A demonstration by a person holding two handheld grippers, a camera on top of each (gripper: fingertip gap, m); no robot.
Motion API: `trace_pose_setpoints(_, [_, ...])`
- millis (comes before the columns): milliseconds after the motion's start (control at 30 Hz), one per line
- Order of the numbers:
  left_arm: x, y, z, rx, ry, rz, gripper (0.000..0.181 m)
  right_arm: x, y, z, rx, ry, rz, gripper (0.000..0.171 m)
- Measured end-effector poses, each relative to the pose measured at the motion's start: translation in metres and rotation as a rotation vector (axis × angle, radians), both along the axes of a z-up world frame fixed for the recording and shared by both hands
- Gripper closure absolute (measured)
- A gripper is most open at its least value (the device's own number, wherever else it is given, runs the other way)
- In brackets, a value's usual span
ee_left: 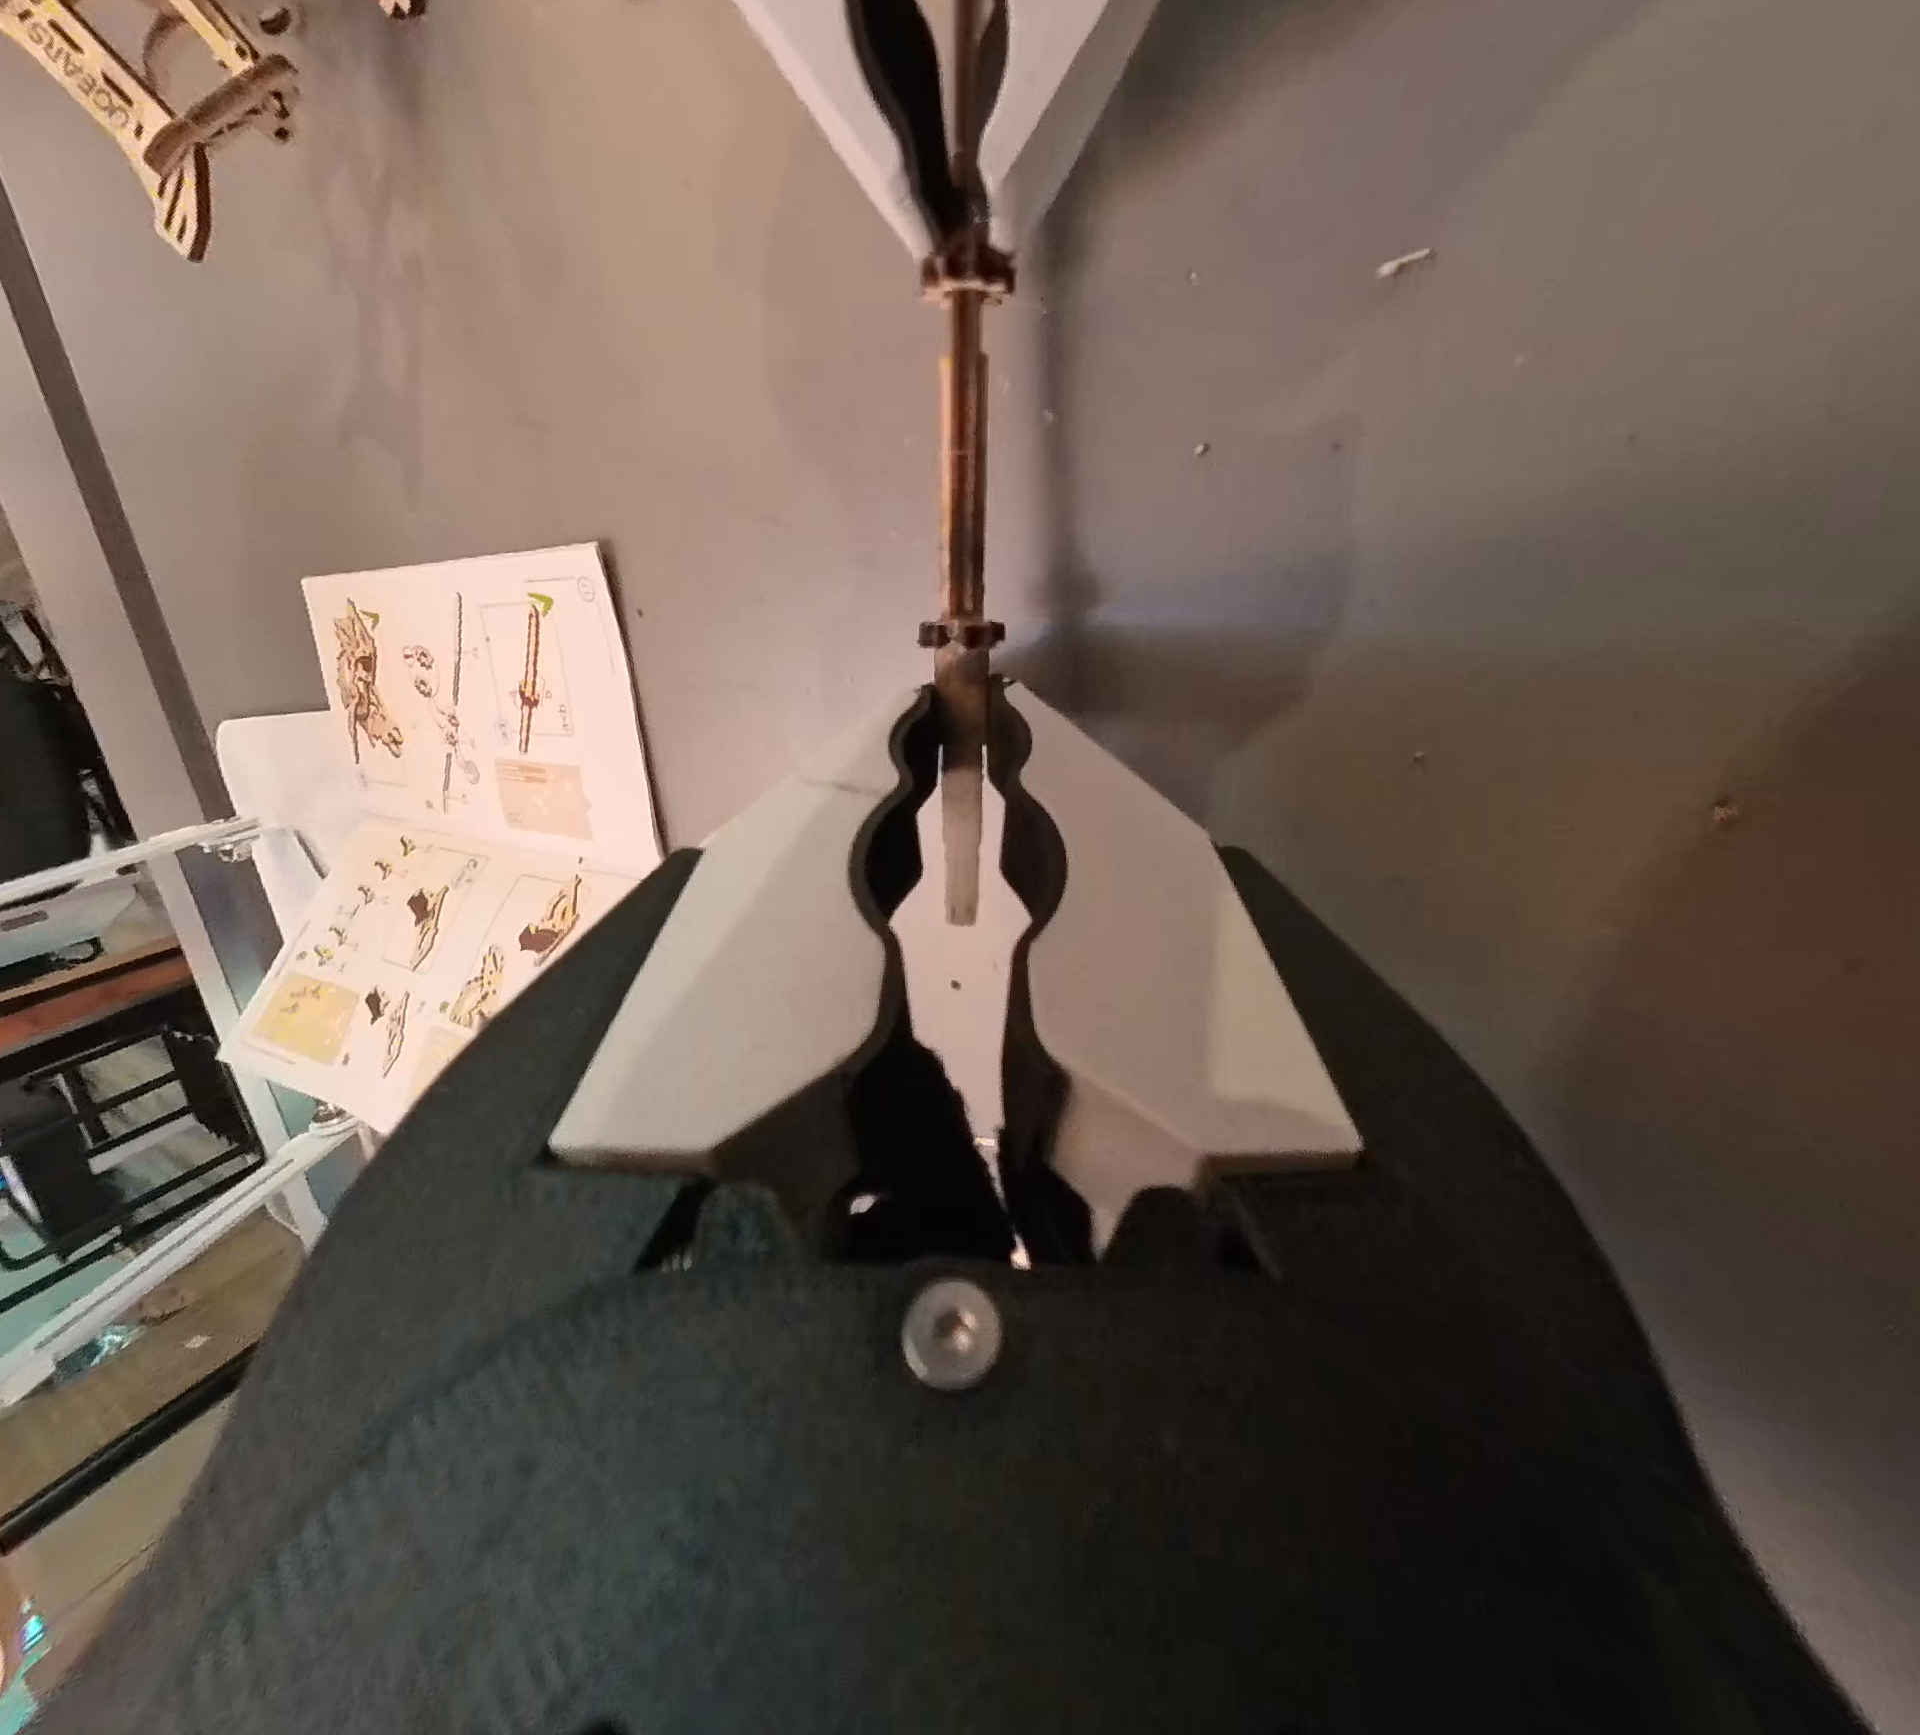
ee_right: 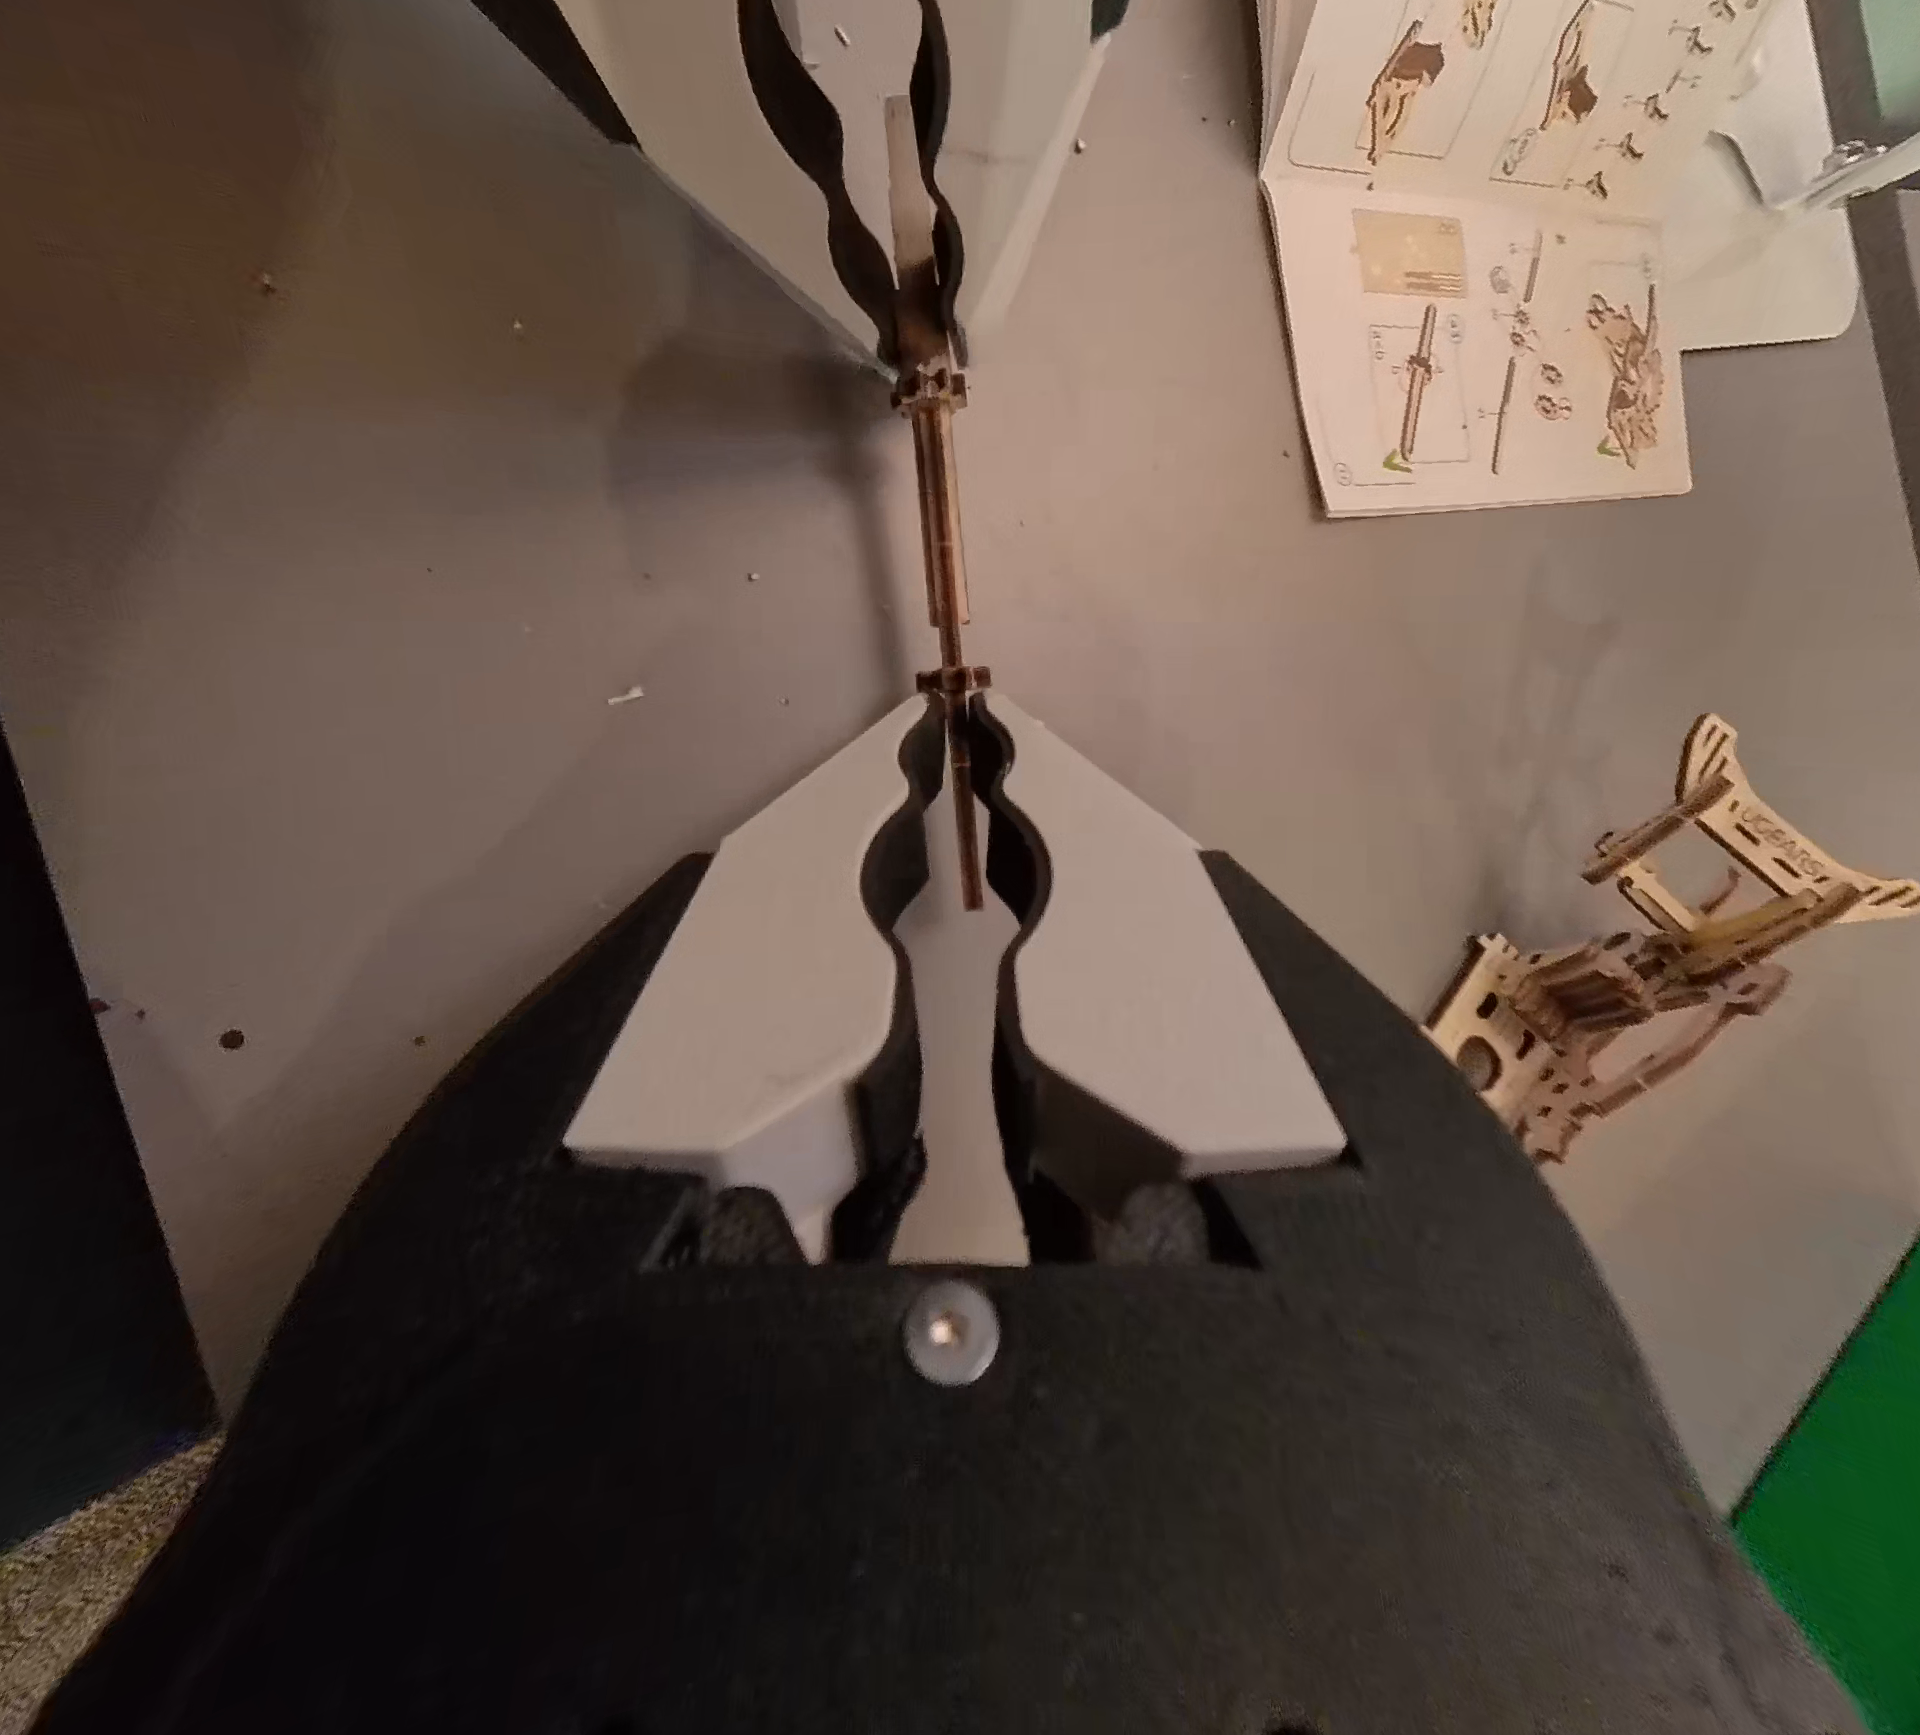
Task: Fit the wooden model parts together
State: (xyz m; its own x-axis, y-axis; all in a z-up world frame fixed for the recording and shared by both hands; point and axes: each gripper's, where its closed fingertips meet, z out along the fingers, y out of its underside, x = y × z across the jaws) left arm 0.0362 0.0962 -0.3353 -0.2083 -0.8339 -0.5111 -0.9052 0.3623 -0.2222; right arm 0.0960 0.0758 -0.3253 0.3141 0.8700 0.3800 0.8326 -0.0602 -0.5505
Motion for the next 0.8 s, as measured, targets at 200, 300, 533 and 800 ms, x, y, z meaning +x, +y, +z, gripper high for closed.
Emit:
trace_pose_setpoints(200, [0.002, -0.003, 0.0, 0.063, 0.004, -0.023, 0.174, -0.006, -0.005, 0.003, -0.081, 0.13, -0.002, 0.158])
trace_pose_setpoints(300, [0.002, -0.001, 0.0, 0.083, 0.001, -0.032, 0.174, -0.001, -0.001, 0.007, -0.086, 0.16, -0.012, 0.15])
trace_pose_setpoints(533, [0.011, 0.001, 0.01, 0.209, -0.035, -0.119, 0.174, -0.014, 0.001, 0.011, -0.275, 0.307, 0.048, 0.154])
trace_pose_setpoints(800, [0.014, 0.005, 0.014, 0.243, -0.076, -0.131, 0.174, -0.021, 0.002, 0.007, -0.319, 0.339, 0.074, 0.167])
